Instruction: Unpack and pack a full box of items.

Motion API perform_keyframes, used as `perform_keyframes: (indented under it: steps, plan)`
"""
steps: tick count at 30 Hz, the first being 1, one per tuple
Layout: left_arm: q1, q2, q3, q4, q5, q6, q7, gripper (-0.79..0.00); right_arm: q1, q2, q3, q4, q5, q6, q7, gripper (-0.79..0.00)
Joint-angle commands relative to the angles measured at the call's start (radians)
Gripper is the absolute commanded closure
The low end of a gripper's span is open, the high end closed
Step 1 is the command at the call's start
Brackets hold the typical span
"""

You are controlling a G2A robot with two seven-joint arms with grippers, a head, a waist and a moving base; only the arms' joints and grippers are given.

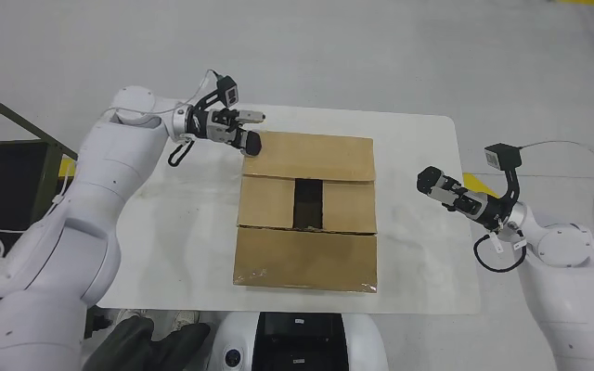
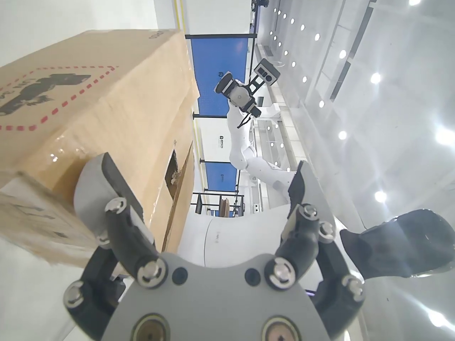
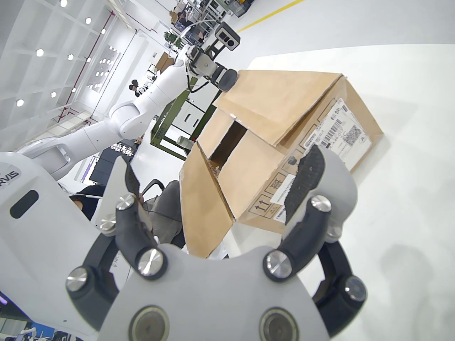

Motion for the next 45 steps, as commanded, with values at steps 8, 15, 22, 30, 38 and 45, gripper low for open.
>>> perform_keyframes:
  steps: [8,15,22,30,38,45]
  plan:
    - [-0.003,0.024,0.077,-0.042,-0.018,0.017,0.000,-0.785,0.000,0.000,0.000,0.000,0.000,0.000,0.000,-0.785]
    - [-0.021,0.032,0.131,-0.046,-0.034,0.003,0.000,-0.785,0.000,0.000,0.000,0.000,0.000,0.000,0.000,-0.785]
    - [-0.023,0.032,0.136,-0.045,-0.039,0.002,0.000,-0.785,0.000,0.000,0.000,0.000,0.000,0.000,0.000,-0.785]
    - [-0.023,0.032,0.136,-0.045,-0.039,0.002,0.000,-0.785,0.000,0.000,0.000,0.000,0.000,0.000,0.000,-0.785]
    - [-0.023,0.032,0.136,-0.045,-0.039,0.002,0.000,-0.785,0.000,0.000,0.000,0.000,0.000,0.000,0.000,-0.785]
    - [-0.023,0.032,0.136,-0.045,-0.039,0.002,0.000,-0.785,0.000,0.000,0.000,0.000,0.000,0.000,0.000,-0.785]
